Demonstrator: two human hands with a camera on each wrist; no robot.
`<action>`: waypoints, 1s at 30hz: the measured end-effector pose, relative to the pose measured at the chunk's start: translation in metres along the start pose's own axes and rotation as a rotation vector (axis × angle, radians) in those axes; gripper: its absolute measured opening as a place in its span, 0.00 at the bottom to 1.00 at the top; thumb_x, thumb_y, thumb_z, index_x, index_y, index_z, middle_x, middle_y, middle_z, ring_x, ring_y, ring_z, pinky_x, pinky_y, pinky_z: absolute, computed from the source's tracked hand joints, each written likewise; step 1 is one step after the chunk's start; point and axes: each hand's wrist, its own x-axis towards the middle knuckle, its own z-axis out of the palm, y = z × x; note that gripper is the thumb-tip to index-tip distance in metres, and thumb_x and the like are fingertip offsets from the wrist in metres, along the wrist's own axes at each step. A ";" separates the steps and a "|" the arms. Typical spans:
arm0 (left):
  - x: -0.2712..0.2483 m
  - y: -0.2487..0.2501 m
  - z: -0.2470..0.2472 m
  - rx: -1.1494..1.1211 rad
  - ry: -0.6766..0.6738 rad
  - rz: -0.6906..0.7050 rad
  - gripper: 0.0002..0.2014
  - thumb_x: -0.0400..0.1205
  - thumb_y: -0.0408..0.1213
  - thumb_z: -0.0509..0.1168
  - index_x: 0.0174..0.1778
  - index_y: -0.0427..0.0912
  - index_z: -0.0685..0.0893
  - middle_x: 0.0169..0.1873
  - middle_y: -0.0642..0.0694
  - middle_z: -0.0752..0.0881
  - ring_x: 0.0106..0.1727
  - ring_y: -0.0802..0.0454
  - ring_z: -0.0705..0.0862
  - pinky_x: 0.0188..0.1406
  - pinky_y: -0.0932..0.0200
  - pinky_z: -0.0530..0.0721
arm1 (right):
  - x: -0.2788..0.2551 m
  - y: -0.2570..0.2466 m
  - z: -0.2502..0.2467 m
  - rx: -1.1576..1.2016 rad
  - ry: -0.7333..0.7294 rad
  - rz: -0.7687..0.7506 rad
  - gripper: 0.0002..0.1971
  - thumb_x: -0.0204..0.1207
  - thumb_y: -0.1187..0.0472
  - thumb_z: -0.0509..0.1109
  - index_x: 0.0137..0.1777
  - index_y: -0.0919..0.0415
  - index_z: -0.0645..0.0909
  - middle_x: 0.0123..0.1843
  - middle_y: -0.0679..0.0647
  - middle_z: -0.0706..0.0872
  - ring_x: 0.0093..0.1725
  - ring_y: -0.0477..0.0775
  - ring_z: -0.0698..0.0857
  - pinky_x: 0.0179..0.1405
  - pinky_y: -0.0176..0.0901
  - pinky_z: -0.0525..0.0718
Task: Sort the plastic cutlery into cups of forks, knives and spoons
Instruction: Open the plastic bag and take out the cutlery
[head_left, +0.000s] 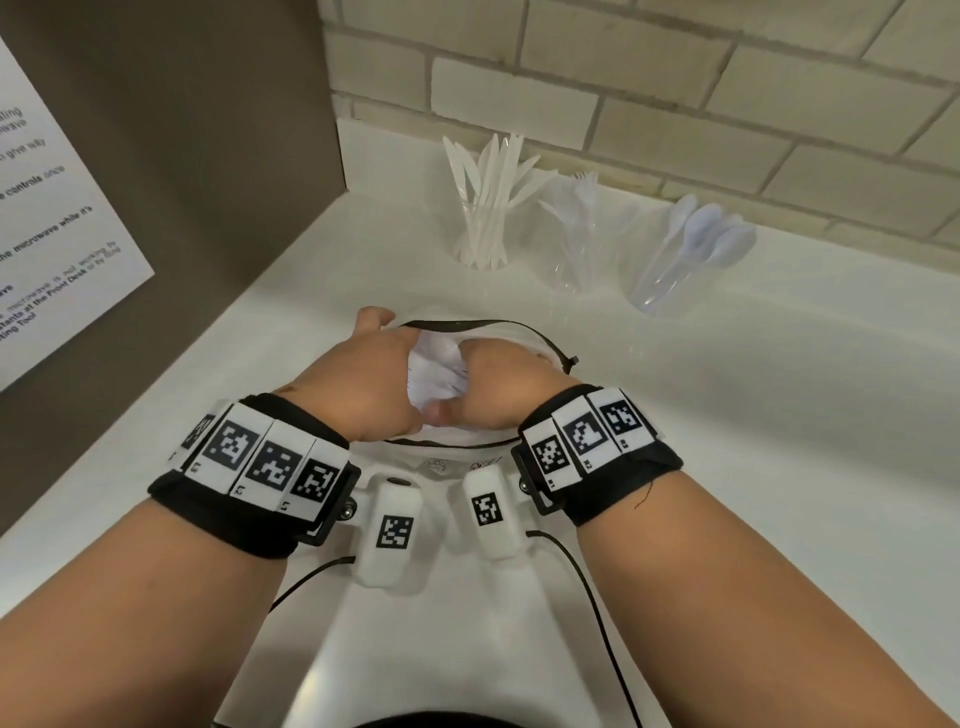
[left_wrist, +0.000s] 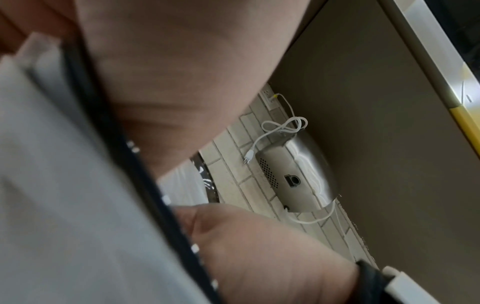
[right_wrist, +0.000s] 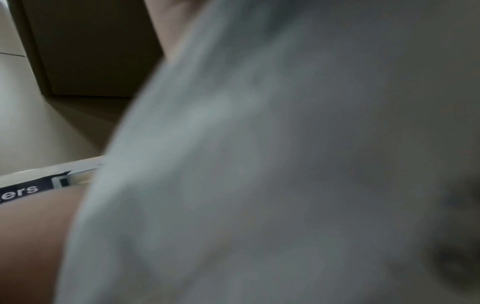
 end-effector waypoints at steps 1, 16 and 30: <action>-0.001 0.003 0.000 -0.018 0.005 0.022 0.31 0.66 0.38 0.70 0.66 0.58 0.72 0.64 0.58 0.70 0.81 0.53 0.54 0.59 0.59 0.80 | 0.002 -0.002 0.000 0.033 0.007 0.008 0.21 0.76 0.47 0.69 0.63 0.59 0.79 0.57 0.54 0.85 0.56 0.56 0.84 0.59 0.47 0.80; 0.001 -0.009 -0.007 0.128 -0.006 -0.101 0.34 0.66 0.41 0.66 0.70 0.64 0.67 0.79 0.48 0.62 0.73 0.42 0.73 0.55 0.51 0.84 | 0.009 -0.004 0.006 0.189 0.101 0.061 0.17 0.65 0.51 0.77 0.52 0.55 0.84 0.46 0.50 0.87 0.47 0.54 0.85 0.51 0.45 0.84; -0.008 -0.003 -0.021 0.046 0.010 -0.215 0.35 0.70 0.30 0.67 0.74 0.54 0.70 0.75 0.44 0.62 0.54 0.45 0.82 0.45 0.59 0.77 | 0.007 -0.001 0.005 0.096 0.058 -0.004 0.10 0.70 0.54 0.75 0.43 0.59 0.81 0.35 0.49 0.79 0.39 0.53 0.80 0.33 0.39 0.74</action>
